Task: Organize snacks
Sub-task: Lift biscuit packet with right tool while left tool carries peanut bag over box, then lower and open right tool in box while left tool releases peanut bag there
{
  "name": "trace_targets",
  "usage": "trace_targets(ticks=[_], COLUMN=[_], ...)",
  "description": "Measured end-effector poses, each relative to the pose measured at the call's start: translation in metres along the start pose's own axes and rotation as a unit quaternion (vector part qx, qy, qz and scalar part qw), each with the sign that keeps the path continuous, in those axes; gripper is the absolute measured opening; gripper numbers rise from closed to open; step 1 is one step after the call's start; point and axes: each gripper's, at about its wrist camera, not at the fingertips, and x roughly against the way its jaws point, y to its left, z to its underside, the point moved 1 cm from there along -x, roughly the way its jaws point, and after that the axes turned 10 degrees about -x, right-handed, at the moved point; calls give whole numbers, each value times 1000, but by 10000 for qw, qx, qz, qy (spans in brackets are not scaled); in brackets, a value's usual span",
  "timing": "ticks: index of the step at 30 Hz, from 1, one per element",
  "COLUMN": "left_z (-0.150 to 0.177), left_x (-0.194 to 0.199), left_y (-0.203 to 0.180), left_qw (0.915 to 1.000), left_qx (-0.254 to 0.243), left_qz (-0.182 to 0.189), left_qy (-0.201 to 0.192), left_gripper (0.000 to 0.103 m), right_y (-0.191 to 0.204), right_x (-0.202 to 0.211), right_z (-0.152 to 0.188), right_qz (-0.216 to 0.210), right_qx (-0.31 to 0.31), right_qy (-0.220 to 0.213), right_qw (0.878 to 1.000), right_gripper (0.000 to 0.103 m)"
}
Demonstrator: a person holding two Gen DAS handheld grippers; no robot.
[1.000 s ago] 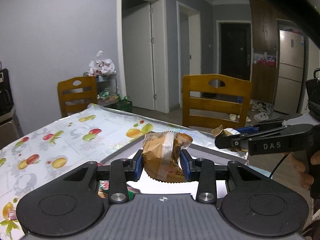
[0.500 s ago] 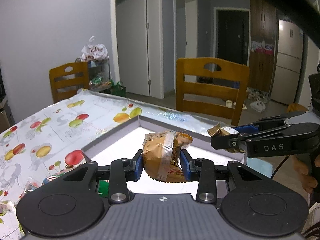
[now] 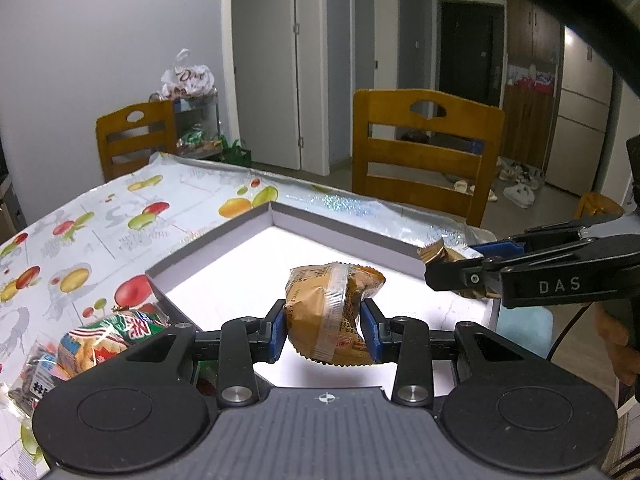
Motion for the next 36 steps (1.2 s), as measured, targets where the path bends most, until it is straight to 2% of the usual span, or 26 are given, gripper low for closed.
trace_targets(ticks=[11,19,24,28,36], left_z=[-1,-1,0,2,-11], left_x=[-8,-22,-28,-36,-54], left_y=[-5,-12,-23,-30,-13], left_qw=[10000,9999,9996,9994,9995], left_qx=[-16,-14,-213,-309,91], left_qz=[-53,67,158,149,277], left_qy=[48,87,43,81,-141], left_gripper=[39,39,39,39,39], right_y=[-8,-9,-11,-13,-2], right_x=[-2,1,-7,-13,-22], right_z=[2,4,9,14,22], right_qz=[-49,-33,310,420,604], right_qx=[-252,-260,-49,-5,630], right_qy=[32,9,153,195,123], right_qw=[9997,9997,9994,9989,9961], right_gripper=[41,41,41,41,41])
